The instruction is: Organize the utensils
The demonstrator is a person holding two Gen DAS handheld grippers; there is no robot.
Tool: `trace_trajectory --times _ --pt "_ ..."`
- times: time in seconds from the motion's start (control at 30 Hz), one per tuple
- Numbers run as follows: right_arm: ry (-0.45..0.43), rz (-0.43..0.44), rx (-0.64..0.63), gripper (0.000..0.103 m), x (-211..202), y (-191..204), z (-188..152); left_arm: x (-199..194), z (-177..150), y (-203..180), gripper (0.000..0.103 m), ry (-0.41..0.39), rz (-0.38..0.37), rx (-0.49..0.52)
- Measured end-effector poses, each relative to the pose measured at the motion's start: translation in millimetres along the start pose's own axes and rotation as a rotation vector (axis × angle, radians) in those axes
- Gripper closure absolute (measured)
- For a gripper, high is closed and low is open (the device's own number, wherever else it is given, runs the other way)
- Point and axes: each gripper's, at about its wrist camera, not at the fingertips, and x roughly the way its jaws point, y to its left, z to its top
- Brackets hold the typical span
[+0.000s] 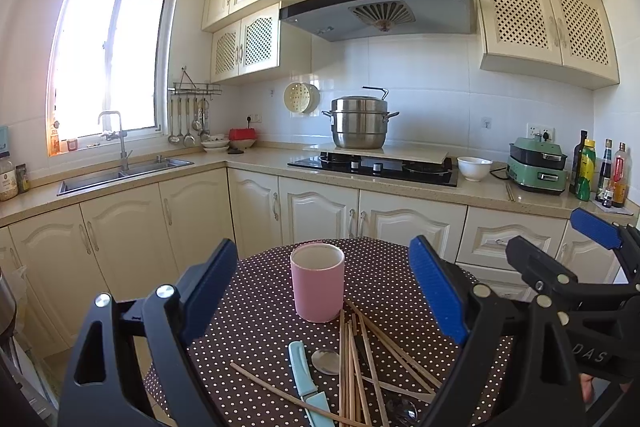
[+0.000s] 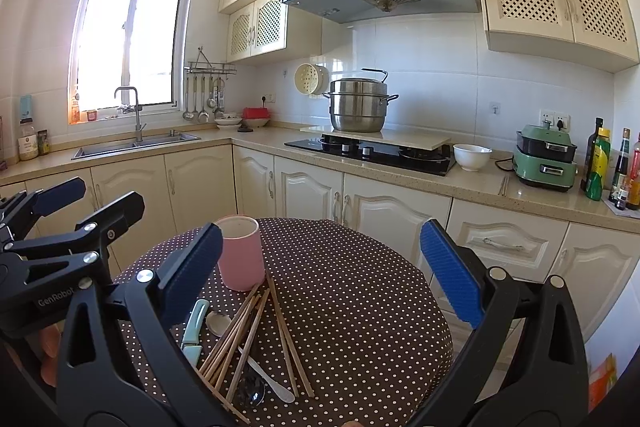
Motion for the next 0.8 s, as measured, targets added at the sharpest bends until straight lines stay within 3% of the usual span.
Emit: trace_trajectory --times 0.8 --pt "0.040 0.012 0.014 0.006 13.9 -8.3 -4.1 14.6 -1.3 -6.3 0.017 0.041 0.022 0.003"
